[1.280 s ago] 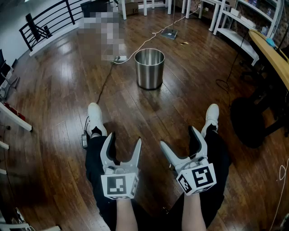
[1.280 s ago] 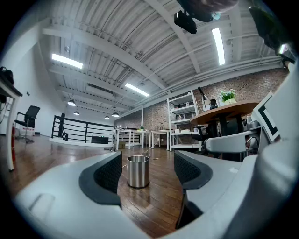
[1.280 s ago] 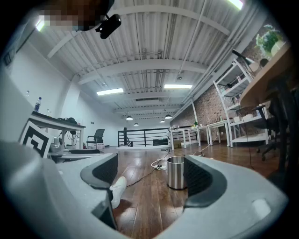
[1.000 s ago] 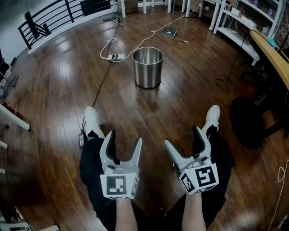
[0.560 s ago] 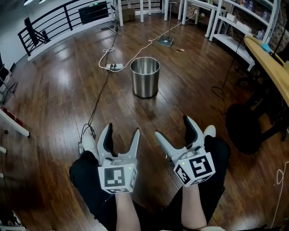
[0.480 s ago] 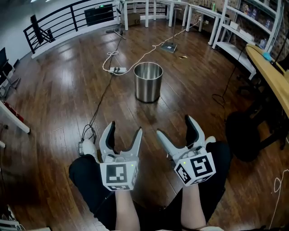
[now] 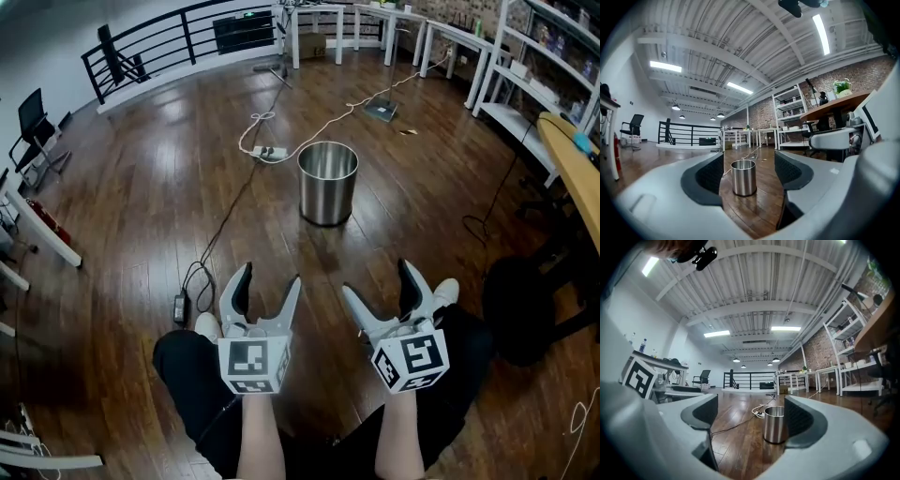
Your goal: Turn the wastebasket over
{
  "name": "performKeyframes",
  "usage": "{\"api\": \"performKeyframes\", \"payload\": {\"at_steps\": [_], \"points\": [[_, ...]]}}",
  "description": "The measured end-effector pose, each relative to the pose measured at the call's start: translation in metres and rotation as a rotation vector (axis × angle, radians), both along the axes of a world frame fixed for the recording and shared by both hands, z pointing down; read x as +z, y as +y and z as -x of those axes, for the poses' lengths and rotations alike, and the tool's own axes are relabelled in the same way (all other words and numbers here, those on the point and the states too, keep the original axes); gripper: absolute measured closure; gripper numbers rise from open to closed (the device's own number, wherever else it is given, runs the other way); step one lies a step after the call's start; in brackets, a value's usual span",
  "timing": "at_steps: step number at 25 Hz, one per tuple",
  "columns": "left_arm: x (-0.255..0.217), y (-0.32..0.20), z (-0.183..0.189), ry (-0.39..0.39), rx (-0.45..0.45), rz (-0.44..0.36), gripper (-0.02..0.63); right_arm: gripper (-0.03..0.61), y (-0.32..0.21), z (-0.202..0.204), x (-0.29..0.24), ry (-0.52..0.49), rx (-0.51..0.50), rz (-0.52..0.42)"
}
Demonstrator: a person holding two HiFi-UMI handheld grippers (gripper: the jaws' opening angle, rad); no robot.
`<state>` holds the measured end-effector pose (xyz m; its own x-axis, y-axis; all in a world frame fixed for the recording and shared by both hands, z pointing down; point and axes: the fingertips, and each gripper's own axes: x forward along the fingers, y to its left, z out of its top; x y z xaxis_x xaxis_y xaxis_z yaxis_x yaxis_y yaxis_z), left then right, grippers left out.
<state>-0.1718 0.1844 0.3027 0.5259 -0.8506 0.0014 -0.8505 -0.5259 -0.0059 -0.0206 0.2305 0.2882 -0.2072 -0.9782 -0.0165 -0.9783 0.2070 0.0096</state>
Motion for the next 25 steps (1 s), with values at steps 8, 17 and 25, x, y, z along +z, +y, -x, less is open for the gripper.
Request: {"api": "performKeyframes", "payload": {"at_steps": [8,17,25], "points": [[-0.004,-0.056,-0.022,0.043,-0.016,-0.017,0.256,0.149,-0.061,0.001,0.015,-0.003,-0.050,0.041],[-0.013,-0.123,-0.036,0.038,-0.046,-0.031,0.256,0.149,-0.131,-0.020,-0.018,0.012,-0.116,-0.015],[-0.007,-0.186,-0.059,0.020,-0.085,-0.028,0.258,0.149,-0.208,-0.041,-0.010,0.036,-0.216,0.031]]}}
